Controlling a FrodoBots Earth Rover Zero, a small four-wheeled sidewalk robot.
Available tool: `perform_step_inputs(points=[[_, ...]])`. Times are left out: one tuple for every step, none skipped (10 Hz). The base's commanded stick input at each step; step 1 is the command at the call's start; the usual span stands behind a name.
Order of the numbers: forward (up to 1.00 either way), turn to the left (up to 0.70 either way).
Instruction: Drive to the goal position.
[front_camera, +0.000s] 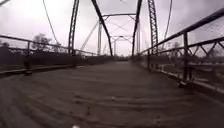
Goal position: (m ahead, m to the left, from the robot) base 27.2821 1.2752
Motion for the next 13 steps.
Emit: perform_step_inputs(points=[[1.0,-0.1],[1.0,0.0],[1.0,0.0],[1.0,0.0],[1.0,0.0],[1.0,0.0],[1.0,0.0],[1.0,0.0],[1.0,0.0],[1.0,0.0],[1.0,0.0],[1.0,0.0],[1.0,0.0]])
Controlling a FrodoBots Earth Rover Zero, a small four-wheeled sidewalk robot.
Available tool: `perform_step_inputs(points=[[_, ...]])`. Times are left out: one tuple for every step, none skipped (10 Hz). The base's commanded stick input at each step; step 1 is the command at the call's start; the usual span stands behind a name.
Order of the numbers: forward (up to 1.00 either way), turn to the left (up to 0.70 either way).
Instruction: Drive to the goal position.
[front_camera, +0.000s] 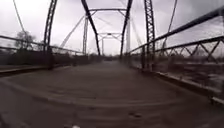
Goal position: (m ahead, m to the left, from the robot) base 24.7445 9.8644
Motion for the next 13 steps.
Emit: perform_step_inputs(points=[[1.0,0.0],[1.0,0.0],[1.0,0.0],[1.0,0.0],[1.0,0.0],[1.0,0.0],[1.0,0.0],[1.0,0.0],[1.0,0.0],[1.0,0.0],[1.0,0.0],[1.0,0.0],[1.0,0.0]])
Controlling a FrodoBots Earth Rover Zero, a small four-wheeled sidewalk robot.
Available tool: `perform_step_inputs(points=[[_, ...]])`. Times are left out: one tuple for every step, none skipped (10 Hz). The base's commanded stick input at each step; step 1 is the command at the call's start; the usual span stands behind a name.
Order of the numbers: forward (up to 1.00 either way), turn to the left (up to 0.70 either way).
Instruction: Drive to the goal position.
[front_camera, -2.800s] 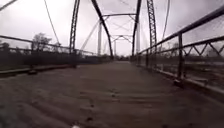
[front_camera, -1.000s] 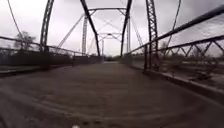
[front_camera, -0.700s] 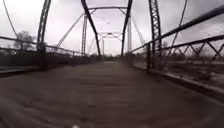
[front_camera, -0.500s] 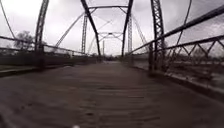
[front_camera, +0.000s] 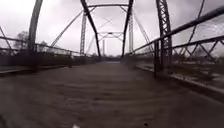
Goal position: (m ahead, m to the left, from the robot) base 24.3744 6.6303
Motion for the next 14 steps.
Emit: perform_step_inputs(points=[[1.0,0.0],[1.0,0.0],[1.0,0.0],[1.0,0.0],[1.0,0.0],[1.0,0.0],[1.0,0.0],[1.0,0.0],[1.0,0.0],[1.0,0.0],[1.0,0.0],[1.0,0.0],[1.0,0.0],[1.0,0.0]])
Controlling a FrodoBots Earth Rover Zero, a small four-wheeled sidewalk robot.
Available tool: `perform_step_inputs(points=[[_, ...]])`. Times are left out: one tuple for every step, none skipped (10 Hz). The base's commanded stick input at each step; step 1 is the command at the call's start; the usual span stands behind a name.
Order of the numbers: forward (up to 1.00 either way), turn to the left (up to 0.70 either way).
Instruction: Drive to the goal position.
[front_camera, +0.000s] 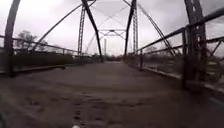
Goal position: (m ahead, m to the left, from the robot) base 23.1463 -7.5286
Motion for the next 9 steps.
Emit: perform_step_inputs(points=[[1.0,0.0],[1.0,0.0],[1.0,0.0],[1.0,0.0],[1.0,0.0],[1.0,0.0],[1.0,0.0],[1.0,0.0],[1.0,0.0]])
